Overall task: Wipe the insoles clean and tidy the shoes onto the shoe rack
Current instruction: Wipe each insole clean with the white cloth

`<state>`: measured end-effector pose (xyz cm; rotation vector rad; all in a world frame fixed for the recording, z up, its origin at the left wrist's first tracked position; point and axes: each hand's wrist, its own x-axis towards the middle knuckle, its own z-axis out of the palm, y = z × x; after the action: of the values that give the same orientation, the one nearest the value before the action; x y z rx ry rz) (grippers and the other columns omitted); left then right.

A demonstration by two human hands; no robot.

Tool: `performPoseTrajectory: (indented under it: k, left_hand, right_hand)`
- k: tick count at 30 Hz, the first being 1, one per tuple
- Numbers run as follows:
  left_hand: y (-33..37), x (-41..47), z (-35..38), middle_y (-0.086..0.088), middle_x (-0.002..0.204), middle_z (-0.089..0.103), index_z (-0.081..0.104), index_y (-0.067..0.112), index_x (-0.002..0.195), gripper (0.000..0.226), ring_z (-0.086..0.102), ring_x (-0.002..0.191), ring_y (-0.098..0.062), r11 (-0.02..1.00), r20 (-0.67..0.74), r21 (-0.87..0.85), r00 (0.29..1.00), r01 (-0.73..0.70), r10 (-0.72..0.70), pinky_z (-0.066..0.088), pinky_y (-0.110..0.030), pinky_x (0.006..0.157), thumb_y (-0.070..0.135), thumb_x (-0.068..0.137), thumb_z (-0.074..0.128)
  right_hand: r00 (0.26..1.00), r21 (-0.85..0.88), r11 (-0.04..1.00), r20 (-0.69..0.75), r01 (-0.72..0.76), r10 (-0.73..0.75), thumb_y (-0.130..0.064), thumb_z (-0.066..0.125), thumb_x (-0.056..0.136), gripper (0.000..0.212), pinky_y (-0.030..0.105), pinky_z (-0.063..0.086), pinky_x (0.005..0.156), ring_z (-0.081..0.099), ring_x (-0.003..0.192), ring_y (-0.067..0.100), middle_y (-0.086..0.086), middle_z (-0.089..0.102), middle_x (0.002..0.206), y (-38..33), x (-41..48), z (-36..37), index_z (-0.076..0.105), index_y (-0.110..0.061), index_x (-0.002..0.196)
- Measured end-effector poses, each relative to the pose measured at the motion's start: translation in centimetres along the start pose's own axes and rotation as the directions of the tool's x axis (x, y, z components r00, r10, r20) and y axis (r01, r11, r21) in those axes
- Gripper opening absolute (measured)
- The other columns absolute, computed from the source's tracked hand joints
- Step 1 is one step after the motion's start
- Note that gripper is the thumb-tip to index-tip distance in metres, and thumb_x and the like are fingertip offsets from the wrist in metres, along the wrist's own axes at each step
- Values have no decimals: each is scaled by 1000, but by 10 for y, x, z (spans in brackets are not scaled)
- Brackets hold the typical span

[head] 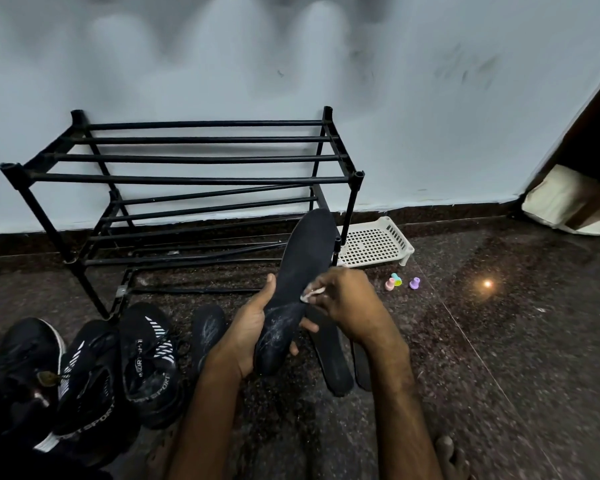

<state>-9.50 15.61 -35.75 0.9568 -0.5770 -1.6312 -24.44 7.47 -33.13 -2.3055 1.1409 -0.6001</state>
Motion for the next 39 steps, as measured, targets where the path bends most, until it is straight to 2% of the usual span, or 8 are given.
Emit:
performPoseTrajectory:
  k: [4,9,14,19,24,29,35,39]
  left_hand:
    - [0,-2,4,-28,89,69,61,-1,125,66,68,59,-30,1000,-3,13,1000,26,-26,50,-30,38,55,99,37]
    - [-2,-2,0,-25,103,69,67,5,122,63,69,69,-31,1000,-10,-6,1000,-4,4,50,-30,39,56,97,38]
    - [1,-7,3,-28,90,68,68,3,116,64,67,57,-29,1000,21,-5,999,31,-31,50,-30,37,56,98,35]
    - [-4,-3,0,-23,100,68,70,7,117,64,69,70,-29,999,54,-31,998,43,-41,52,-31,39,57,98,33]
    - [-5,-5,1,-22,102,69,75,10,109,62,69,69,-29,997,77,-32,995,68,-65,51,-31,38,53,101,31]
    - [-6,-1,1,-22,97,69,74,7,110,64,69,67,-28,995,64,-83,996,62,-57,50,-30,37,54,100,31]
    - [-7,-3,-1,-25,97,68,75,7,109,64,68,65,-29,994,75,-59,993,90,-86,52,-31,38,55,98,34]
    - [-8,1,1,-25,98,68,75,10,109,63,67,65,-30,995,74,-53,994,89,-85,51,-30,39,56,97,34]
  right_hand:
    - [936,-16,1000,-353,-3,-3,-7,71,84,15,20,47,83,59,87,8,-4,66,95,-3,8,-1,76,-16,95]
    - [1000,76,997,24,0,-2,-5,80,76,15,22,51,75,66,80,9,-2,71,89,2,-1,-2,79,-16,86]
    - [931,3,1000,-364,-14,14,-7,75,81,15,22,49,80,61,86,10,-3,66,95,5,6,-5,75,-15,94]
    - [998,87,996,68,13,-18,-14,81,77,10,24,52,77,64,82,8,-3,70,89,-2,-6,-1,78,-16,86]
    - [934,4,999,-354,-52,50,-9,76,81,12,25,50,80,62,85,12,-1,66,93,10,6,-3,75,-14,92]
    - [994,117,991,99,-59,48,-14,81,77,8,14,48,70,64,77,2,-6,72,86,8,-11,-7,78,-18,84]
    - [940,3,999,-338,-48,47,-7,76,80,14,18,47,79,62,83,10,-2,68,94,16,6,-7,76,-14,92]
    - [998,106,994,60,-41,35,-14,81,77,9,17,50,75,66,82,5,-4,73,89,7,-8,-9,78,-17,85]
